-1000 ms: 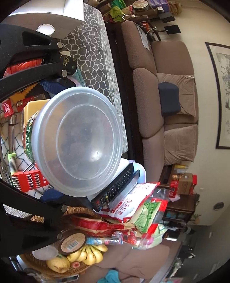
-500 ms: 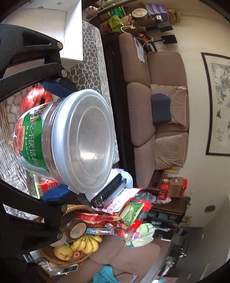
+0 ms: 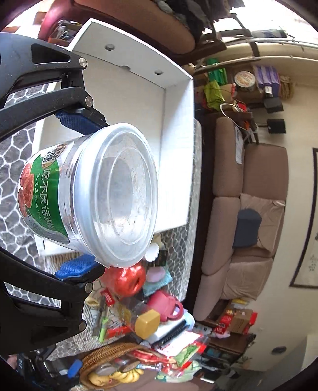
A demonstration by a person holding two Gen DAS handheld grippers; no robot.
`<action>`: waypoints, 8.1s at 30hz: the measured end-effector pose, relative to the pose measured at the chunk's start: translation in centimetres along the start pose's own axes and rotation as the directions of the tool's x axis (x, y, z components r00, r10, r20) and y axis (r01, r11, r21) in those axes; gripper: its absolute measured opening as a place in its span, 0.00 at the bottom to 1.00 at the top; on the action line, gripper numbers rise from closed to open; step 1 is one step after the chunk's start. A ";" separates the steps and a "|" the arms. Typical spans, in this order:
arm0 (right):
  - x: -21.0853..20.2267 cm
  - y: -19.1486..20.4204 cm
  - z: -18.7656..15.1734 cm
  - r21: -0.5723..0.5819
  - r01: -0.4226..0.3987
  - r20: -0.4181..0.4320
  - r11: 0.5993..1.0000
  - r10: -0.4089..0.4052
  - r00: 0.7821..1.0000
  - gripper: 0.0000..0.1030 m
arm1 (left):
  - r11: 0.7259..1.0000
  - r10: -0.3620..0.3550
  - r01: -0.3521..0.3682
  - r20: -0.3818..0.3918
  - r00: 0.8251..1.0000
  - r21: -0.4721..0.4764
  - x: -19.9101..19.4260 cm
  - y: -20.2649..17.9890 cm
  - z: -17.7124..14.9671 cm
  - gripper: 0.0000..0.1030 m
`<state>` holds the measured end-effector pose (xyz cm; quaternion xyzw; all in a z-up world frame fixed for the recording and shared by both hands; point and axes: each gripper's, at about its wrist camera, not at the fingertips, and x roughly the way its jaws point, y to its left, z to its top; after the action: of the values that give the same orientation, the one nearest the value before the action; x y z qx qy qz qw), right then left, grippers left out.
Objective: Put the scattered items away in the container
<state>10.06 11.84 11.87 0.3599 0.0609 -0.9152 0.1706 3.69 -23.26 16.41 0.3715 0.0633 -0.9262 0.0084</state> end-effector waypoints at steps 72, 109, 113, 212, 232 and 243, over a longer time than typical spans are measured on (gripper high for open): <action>2.3 9.4 7.7 -0.013 -0.399 0.030 0.917 0.399 0.916 1.00 | 0.941 -0.277 0.199 -0.287 0.917 -0.273 10.3 6.6 0.1 1.00; 2.6 -13.9 9.6 0.342 -0.116 0.112 0.932 0.082 0.990 1.00 | 0.892 -0.360 0.396 -0.186 0.914 0.219 9.1 -22.2 2.8 1.00; 5.1 -17.1 10.2 0.395 -0.189 0.138 0.899 0.145 0.980 1.00 | 0.879 -0.333 0.379 -0.197 0.922 0.290 12.5 -26.1 2.5 1.00; -6.3 -4.5 -8.0 0.556 -0.371 -0.047 0.744 0.473 0.880 1.00 | 0.939 -0.345 0.319 -0.328 0.879 -0.130 -1.7 -12.2 -18.2 0.84; -5.6 2.2 -8.4 0.470 -0.425 -0.111 0.773 0.530 0.841 1.00 | 0.333 -0.788 0.319 -0.076 0.611 -0.887 -0.5 2.7 -21.2 0.85; -2.7 5.6 -7.4 0.382 -0.432 -0.170 0.817 0.521 0.836 1.00 | 0.480 -0.711 0.316 -0.152 0.686 -0.818 2.4 6.6 -16.8 0.97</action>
<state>18.61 9.05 8.32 0.5066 -0.1627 -0.7823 0.3238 13.89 -27.68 2.00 0.5099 0.5439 -0.6501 -0.1469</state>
